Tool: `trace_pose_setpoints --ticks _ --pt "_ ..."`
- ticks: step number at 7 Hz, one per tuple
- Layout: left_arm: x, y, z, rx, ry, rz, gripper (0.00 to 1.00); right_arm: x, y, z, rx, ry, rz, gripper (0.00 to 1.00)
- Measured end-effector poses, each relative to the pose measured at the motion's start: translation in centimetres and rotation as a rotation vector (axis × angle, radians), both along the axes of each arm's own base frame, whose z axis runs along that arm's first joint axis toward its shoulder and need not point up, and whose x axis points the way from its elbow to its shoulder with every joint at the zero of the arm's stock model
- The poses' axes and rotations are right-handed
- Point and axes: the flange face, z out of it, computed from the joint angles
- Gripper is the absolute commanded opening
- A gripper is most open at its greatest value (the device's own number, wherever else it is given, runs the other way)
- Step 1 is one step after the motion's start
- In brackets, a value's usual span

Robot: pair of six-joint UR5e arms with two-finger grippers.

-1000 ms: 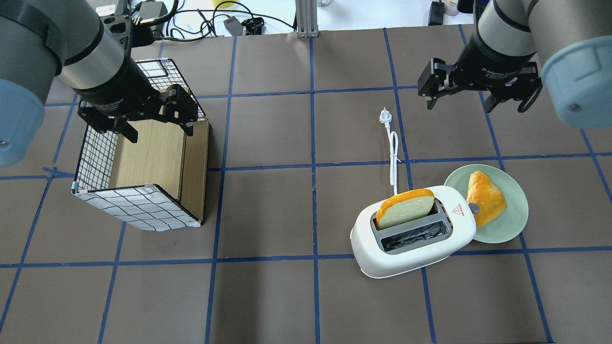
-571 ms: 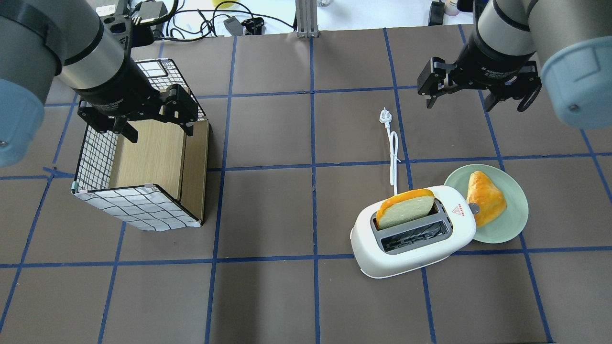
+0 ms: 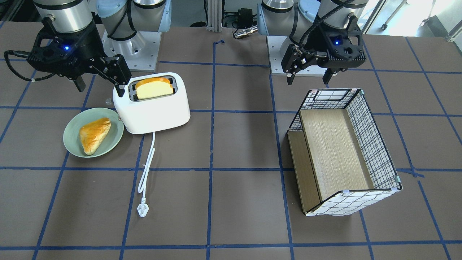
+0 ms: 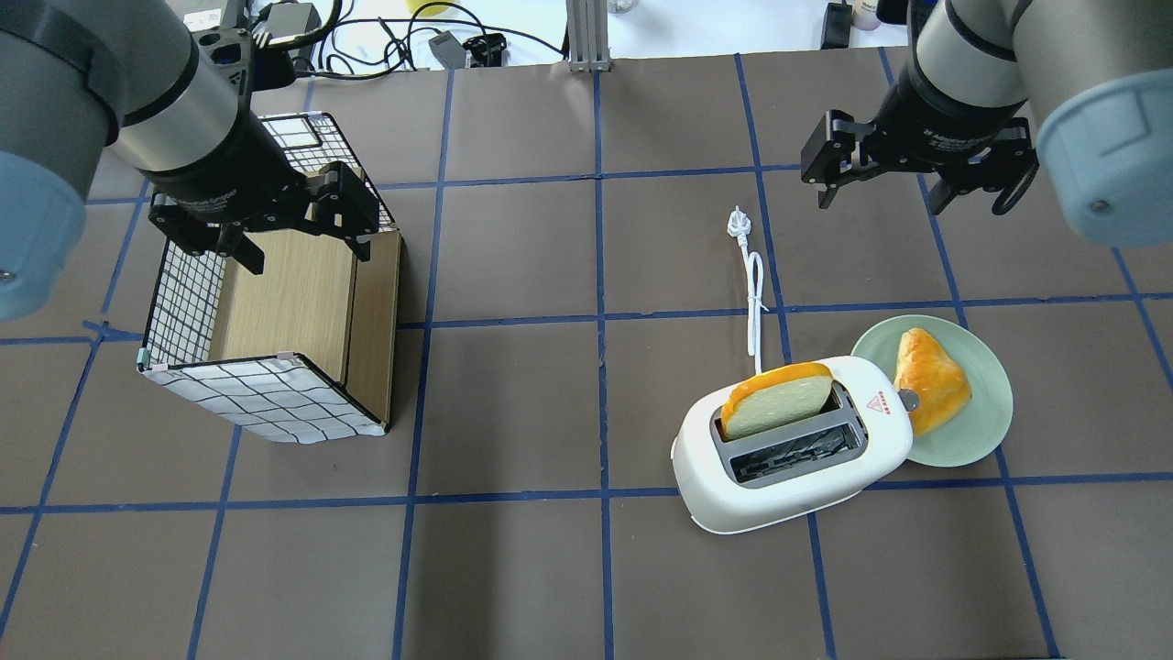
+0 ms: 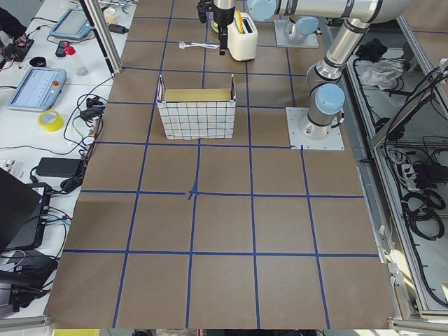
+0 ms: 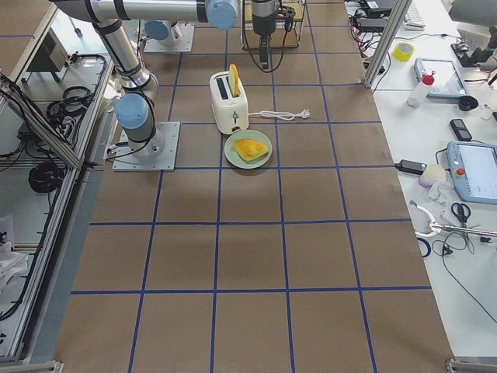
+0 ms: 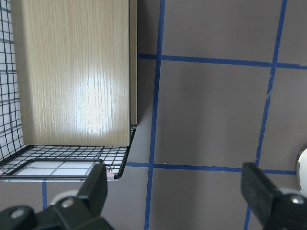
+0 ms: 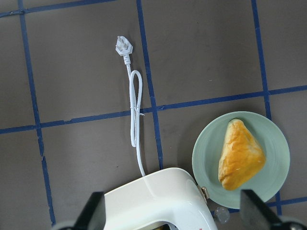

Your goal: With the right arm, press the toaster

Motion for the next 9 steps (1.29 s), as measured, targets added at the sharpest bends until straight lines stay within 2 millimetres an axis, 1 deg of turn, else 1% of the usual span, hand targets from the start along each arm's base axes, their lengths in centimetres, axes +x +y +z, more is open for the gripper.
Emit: trace_pose_setpoints --ticks 6,7,9 --pt "0.0 0.0 0.0 0.000 0.001 0.000 1.00 -0.3 0.2 -0.4 0.030 0.000 -0.008 1.00" --pt "0.0 0.0 0.0 0.000 0.001 0.000 1.00 -0.6 0.1 -0.4 0.030 0.000 -0.011 1.00" --pt "0.0 0.0 0.0 0.000 0.001 0.000 1.00 -2.1 -0.3 -0.3 0.031 0.001 -0.017 1.00"
